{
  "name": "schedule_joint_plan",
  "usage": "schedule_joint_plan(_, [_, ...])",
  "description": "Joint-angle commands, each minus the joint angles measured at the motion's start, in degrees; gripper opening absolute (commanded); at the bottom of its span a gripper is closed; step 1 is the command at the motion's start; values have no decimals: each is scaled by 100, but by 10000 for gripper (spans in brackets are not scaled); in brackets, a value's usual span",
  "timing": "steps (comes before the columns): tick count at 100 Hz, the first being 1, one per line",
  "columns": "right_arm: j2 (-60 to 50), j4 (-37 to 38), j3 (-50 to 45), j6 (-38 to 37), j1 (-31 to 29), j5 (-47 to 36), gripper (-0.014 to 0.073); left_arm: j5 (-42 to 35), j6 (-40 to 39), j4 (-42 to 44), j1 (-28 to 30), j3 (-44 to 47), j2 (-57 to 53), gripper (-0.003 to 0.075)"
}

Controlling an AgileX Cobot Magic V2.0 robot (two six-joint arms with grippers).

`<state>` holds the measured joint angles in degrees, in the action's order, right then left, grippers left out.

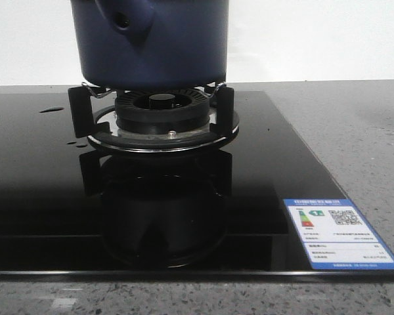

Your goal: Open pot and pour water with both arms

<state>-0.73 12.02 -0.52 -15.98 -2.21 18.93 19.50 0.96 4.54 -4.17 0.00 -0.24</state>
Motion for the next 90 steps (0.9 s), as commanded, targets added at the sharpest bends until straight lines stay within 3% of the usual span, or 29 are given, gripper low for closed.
schedule_joint_plan(1, [-79,-23,-160,5,-41,-146,-66,-228,-19,-67,7,192,-146,-19])
schedule_joint_plan(23, [-79,63,-160,5,-41,-197,-66,-228,-19,-67,7,192,-146,-19])
schedule_joint_plan(35, [-79,341,-160,5,-41,-1105,-66,-435,-19,-202,7,192,-146,-19])
schedule_joint_plan(42, [-79,331,-160,5,-41,-1956,-66,-966,-19,-916,7,192,-146,-19])
schedule_joint_plan(53, [-79,331,-160,5,-41,-3246,-66,-1770,-19,-3032,7,192,-146,-19])
schedule_joint_plan(67, [-79,132,-150,-60,-41,-4519,-66,-2401,-19,-4654,7,192,-146,-19])
schedule_joint_plan(76, [-79,-694,-96,-130,-41,-4194,-66,-2466,-19,-5650,7,181,-146,-19])
schedule_joint_plan(81, [-79,-1544,-23,-168,-41,-3811,-66,-2481,-19,-5979,7,168,-146,-19])
schedule_joint_plan(90, [-79,-2411,111,-168,-41,-3626,-66,-2360,-19,-6058,-5,55,-146,-19])
